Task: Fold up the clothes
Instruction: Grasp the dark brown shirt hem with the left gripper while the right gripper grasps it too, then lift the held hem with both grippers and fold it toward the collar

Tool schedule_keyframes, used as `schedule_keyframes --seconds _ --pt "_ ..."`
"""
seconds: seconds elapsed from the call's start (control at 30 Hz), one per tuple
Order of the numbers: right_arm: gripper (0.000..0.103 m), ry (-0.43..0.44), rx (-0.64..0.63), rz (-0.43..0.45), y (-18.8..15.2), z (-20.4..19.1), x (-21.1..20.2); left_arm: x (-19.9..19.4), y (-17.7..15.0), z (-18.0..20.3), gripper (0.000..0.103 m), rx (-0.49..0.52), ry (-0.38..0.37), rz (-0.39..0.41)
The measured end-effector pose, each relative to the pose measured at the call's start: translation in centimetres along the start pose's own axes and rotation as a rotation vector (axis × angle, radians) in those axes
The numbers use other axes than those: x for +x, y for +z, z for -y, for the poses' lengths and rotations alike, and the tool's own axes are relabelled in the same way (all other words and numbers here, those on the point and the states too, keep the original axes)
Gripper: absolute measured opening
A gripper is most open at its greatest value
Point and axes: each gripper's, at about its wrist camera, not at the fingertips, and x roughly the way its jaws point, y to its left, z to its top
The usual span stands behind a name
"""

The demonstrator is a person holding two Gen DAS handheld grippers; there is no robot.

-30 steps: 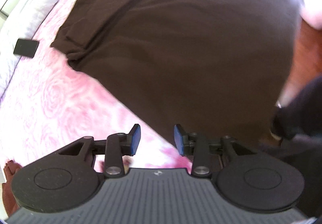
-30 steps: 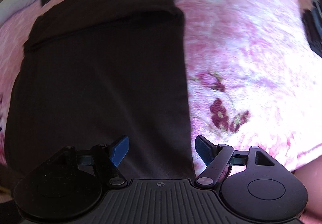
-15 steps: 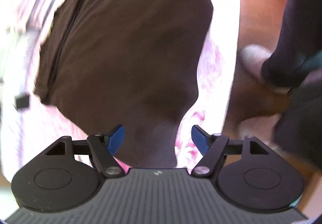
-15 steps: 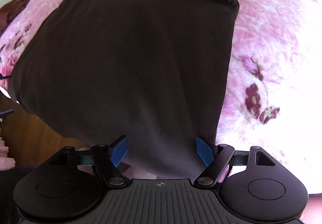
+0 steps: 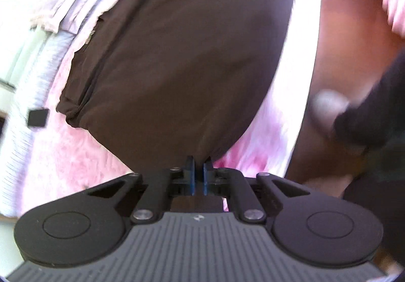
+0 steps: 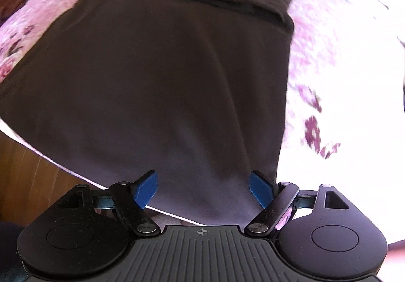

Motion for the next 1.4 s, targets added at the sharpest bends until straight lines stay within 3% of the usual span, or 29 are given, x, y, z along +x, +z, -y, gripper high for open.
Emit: schedule_keyframes --seconds 0.33,0.6,0.77,0.87,1.03,1.1,1.13,1.17,1.27,1.33,1.37,1.4 --pt "0.082 0.087 -0.282 0.132 -0.2 -7.5 -2.0 1.6 2.3 -9.1 0.005 -0.181 -0.103 0.017" --pt "0.082 0.198 -0.413 0.259 1.0 -14.0 2.0 1.4 3.0 -10.6 0.005 -0.241 -0.16 0.004" --pt "0.082 0.104 -0.419 0.339 3.1 -18.4 4.6 0.8 2.8 -10.6 0.005 -0.261 -0.189 -0.007" --pt "0.082 0.008 -0.453 0.291 3.4 -19.7 7.2 0.7 2.4 -10.2 0.005 -0.254 -0.192 -0.016" --pt "0.082 -0.12 -0.593 0.302 0.1 -17.0 6.9 1.4 1.7 -8.3 0.006 -0.165 -0.155 -0.019" --pt "0.081 -0.163 -0.56 0.261 -0.8 -14.4 7.0 1.4 1.5 -7.1 0.009 -0.11 -0.141 -0.007" --pt "0.064 -0.154 -0.536 0.239 -1.0 -13.0 6.7 1.4 1.4 -6.4 0.011 -0.083 -0.137 0.001" --pt "0.037 -0.144 -0.511 0.218 -1.2 -11.5 6.5 1.4 1.3 -5.7 0.013 -0.055 -0.133 0.009" --pt "0.01 -0.105 -0.509 0.187 -1.3 -8.9 5.4 1.9 0.8 -3.0 0.018 0.034 -0.102 0.014" --pt "0.009 -0.076 -0.502 0.177 -1.0 -8.0 4.5 2.4 0.4 -1.4 0.026 0.083 -0.078 0.009" --pt "0.009 -0.065 -0.498 0.175 -0.6 -7.6 4.1 2.5 0.2 -0.6 0.038 0.109 -0.056 0.009" --pt "0.009 -0.062 -0.495 0.175 -0.4 -7.5 3.8 2.7 -0.1 0.2 0.042 0.135 -0.032 0.01"
